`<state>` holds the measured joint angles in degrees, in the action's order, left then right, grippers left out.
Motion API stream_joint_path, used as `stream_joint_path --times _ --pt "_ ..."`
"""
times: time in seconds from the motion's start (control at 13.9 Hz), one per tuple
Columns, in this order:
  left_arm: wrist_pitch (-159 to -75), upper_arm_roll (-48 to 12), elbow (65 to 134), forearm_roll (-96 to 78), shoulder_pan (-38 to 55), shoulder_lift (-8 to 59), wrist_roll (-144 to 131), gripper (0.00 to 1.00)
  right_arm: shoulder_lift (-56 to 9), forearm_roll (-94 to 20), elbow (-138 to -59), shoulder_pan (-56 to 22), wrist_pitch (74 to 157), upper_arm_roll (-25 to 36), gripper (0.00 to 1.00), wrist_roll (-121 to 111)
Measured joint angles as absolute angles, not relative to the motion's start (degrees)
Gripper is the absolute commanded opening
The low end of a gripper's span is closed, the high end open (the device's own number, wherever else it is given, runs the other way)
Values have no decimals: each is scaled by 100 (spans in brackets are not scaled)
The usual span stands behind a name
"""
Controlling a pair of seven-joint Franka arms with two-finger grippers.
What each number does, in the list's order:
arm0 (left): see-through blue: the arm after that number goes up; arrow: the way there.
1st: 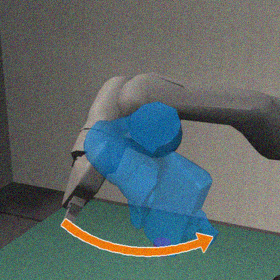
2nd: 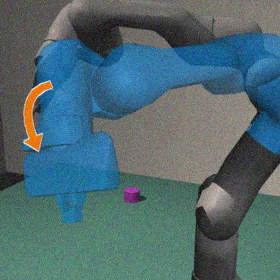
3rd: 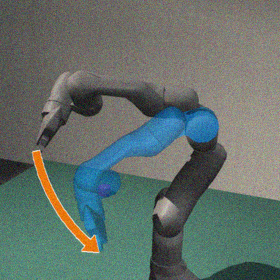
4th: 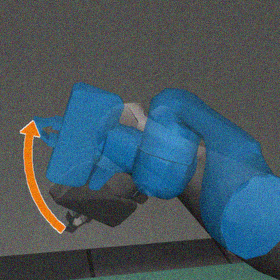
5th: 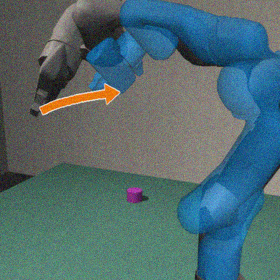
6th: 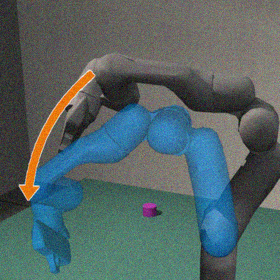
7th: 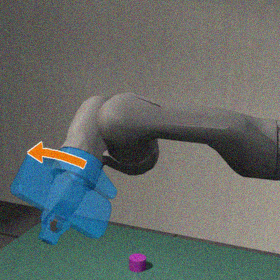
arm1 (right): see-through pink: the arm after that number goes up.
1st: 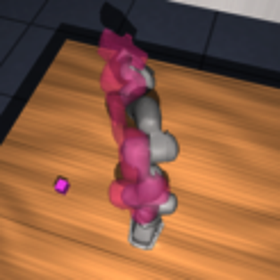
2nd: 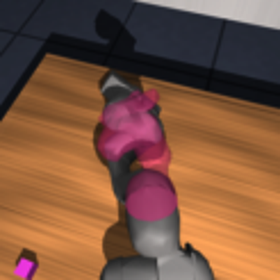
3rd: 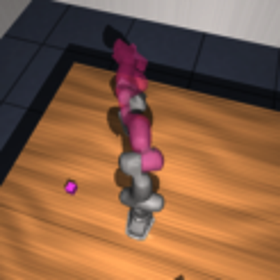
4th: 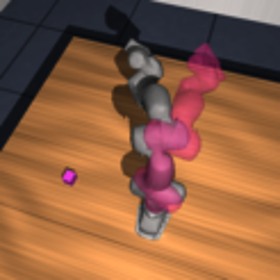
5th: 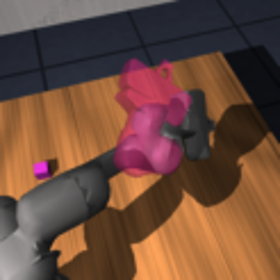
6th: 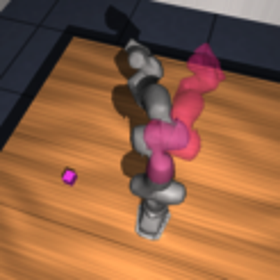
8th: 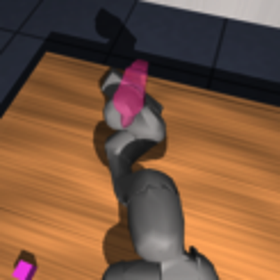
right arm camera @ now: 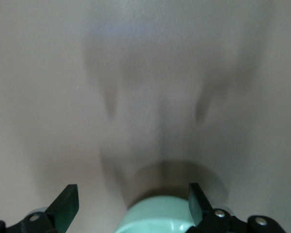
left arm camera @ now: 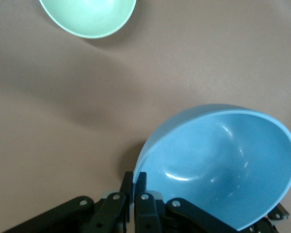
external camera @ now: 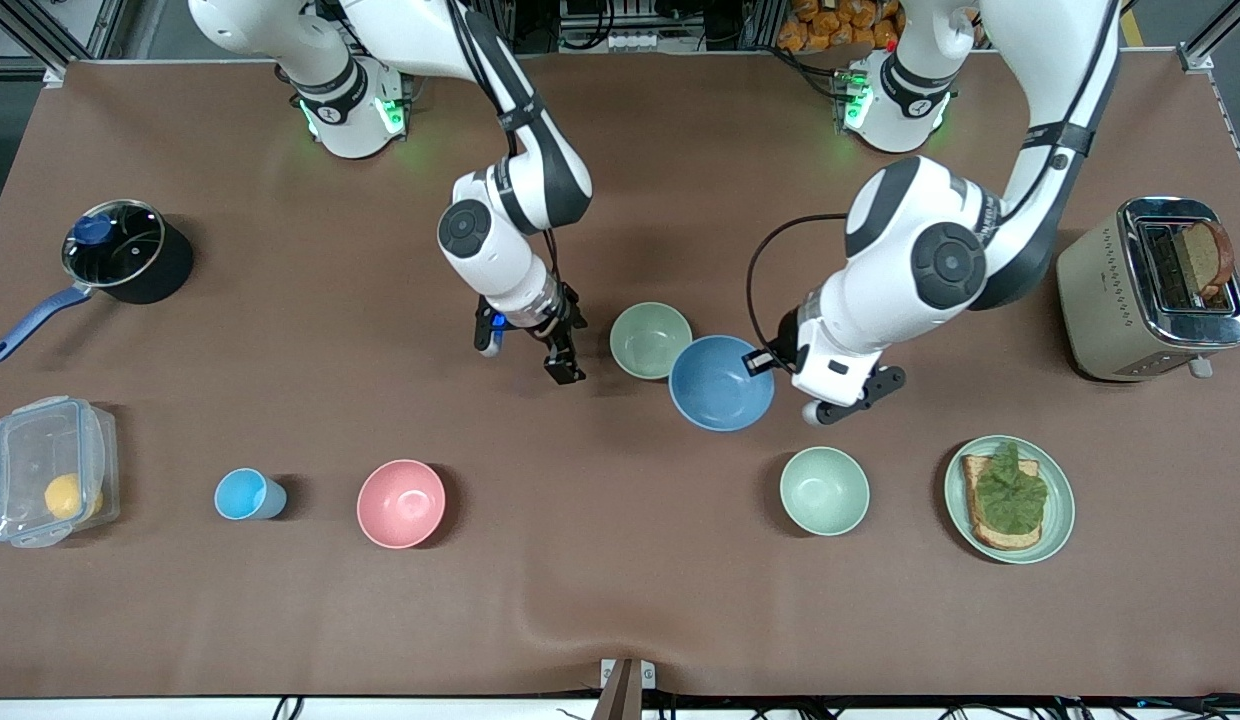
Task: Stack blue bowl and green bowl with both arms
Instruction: 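Lower the blue bowl into the green bowl with the left gripper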
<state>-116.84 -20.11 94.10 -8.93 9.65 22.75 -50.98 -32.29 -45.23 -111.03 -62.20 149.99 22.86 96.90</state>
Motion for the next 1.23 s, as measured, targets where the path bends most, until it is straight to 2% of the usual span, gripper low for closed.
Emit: stream_joint_path --times 0.5,1.01,1.23 --pt "-11661 -2010 9589 -995 1144 2470 -5649 0 -3528 -5305 -11062 -6213 15073 2181 100 9698" --pt "-11673 -2009 9842 -1328 1337 2491 -5839 0 -3680 -5600 -10918 -6215 15177 2072 100 9698" --pt "-11922 -2010 10069 -1328 1413 2494 -5849 0 -3702 -5615 -10887 -6215 15218 2013 100 9698"
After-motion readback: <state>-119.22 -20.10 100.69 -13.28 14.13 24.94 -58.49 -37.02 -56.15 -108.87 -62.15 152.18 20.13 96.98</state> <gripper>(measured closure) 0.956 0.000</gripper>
